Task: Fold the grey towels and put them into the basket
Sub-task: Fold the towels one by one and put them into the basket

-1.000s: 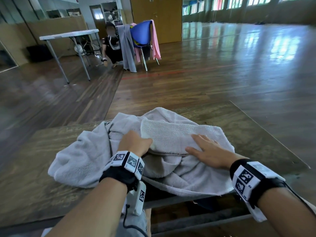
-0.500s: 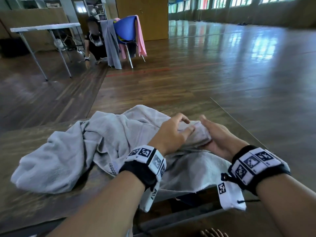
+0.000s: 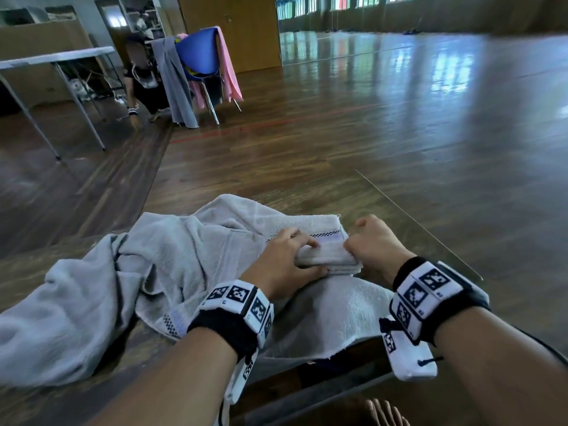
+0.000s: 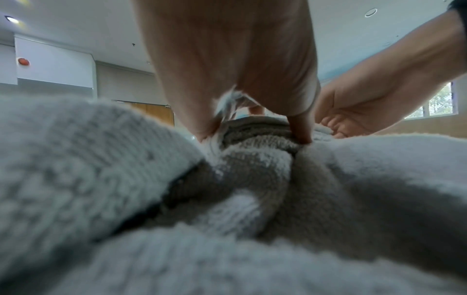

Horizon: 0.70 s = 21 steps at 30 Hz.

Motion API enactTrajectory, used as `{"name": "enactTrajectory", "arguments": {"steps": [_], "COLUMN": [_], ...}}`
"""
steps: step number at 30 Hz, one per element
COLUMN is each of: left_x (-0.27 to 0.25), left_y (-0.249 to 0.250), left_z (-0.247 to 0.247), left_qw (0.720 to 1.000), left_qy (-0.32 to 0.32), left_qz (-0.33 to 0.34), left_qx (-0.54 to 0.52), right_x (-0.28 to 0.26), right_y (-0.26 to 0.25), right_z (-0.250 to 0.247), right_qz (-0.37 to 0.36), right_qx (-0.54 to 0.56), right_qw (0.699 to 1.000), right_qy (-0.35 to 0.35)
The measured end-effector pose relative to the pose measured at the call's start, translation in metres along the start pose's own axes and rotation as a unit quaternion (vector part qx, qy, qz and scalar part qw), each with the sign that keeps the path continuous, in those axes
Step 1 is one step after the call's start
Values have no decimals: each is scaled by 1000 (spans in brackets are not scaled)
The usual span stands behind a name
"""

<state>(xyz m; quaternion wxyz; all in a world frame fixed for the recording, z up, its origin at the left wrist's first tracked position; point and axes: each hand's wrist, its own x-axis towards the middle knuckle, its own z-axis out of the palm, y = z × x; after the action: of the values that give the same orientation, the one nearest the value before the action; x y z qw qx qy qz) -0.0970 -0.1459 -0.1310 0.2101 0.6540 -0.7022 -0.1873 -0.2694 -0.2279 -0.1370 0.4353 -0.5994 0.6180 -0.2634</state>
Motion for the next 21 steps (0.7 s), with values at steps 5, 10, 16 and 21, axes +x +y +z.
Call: {"name": "enactTrajectory", "arguments": {"steps": [5, 10, 16, 21], "left_x": [1, 4, 5, 9], "left_y": [3, 12, 18, 15], "left_z": [-1, 0, 7, 8], "left_qw": [1000, 998, 996, 995], "left_qy": [3, 42, 53, 74], "left_qz": [1, 22, 47, 56], "left_qx": [-22, -51, -61, -43], "right_x": [-9, -8, -6, -8], "right_y": [2, 2, 5, 3], "right_z": [-6, -5, -8, -9], "right_qz": [-89, -47, -23, 4], "right_qx": [-127, -112, -103, -95], "right_qw": [987, 992, 994, 995], "right_qy": [42, 35, -2, 11]}}
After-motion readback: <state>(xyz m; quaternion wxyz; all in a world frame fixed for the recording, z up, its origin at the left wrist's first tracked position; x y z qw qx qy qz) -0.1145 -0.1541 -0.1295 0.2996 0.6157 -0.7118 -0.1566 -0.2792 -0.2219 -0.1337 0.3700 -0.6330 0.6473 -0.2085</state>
